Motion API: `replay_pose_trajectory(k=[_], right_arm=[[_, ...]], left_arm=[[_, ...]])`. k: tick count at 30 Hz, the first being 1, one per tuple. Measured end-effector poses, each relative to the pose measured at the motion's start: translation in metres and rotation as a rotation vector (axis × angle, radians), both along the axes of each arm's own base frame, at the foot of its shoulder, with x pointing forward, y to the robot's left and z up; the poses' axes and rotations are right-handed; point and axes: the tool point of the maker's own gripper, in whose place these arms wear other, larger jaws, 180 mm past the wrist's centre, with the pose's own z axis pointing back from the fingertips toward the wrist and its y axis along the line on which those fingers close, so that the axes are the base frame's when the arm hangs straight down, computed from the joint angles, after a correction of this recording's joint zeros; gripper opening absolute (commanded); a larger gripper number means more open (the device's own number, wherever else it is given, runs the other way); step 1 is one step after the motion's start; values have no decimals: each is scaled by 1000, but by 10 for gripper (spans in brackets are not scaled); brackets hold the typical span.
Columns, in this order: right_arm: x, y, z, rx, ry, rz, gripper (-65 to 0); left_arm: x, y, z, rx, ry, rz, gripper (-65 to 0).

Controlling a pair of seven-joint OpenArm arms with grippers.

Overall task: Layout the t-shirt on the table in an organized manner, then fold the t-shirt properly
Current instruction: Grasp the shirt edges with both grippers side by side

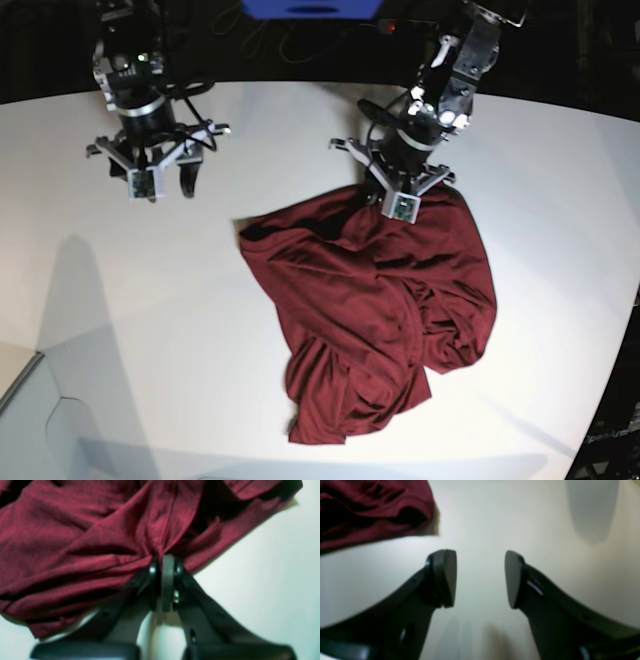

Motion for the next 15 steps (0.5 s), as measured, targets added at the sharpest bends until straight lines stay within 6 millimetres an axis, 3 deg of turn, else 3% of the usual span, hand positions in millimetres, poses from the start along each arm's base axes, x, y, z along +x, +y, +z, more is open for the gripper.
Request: replay_pose_trajectory(k=[4, 7, 11, 15], right_arm=[[17, 37, 9, 19, -39, 174, -335], [27, 52, -6, 27, -9, 216, -304], [35, 62, -34, 26, 59, 248, -215], [51, 61, -42, 21, 63, 245, -199]], left_arm=[[-2, -2, 1, -7, 2, 2, -648], [0, -4, 9, -14, -16, 0, -646], [0, -4, 12, -19, -28, 1, -646], [-9, -4, 5, -13, 3, -2, -646]])
